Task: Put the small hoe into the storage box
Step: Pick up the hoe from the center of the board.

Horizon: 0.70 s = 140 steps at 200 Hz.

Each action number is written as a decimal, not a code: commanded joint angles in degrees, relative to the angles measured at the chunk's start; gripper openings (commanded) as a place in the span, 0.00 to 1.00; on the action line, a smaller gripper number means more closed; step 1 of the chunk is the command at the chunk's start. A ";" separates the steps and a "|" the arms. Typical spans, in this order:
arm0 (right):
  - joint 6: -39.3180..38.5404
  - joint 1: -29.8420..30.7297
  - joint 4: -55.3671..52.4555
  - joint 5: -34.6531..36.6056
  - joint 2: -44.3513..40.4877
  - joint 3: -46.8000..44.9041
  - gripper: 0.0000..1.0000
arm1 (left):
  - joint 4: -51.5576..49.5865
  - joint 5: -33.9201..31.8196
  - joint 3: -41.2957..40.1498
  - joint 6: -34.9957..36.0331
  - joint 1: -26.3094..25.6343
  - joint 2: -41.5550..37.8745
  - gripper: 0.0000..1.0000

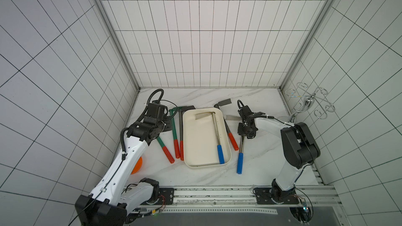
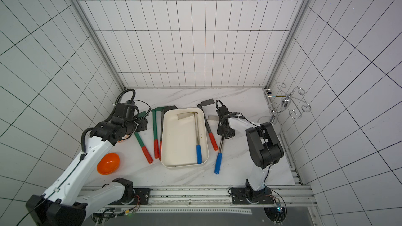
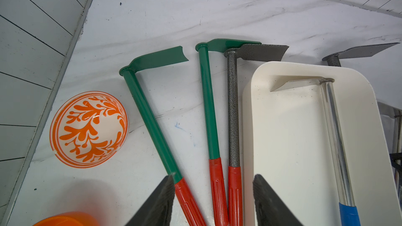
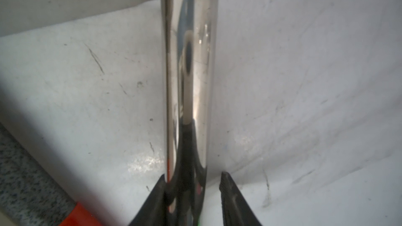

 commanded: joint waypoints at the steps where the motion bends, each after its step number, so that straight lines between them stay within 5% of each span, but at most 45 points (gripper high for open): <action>1: 0.34 -1.00 0.10 1.61 0.62 0.49 0.33 | 1.55 -0.93 -0.21 0.23 -0.09 -0.96 0.60; 104: -3.97 -1.55 -4.37 3.11 -3.80 0.17 0.00 | 1.64 -0.82 -0.82 0.14 -0.10 -1.68 0.60; 140: -4.86 -1.83 -8.95 1.97 -9.89 1.29 0.00 | 1.99 -0.75 -1.09 0.54 -0.05 -1.68 0.60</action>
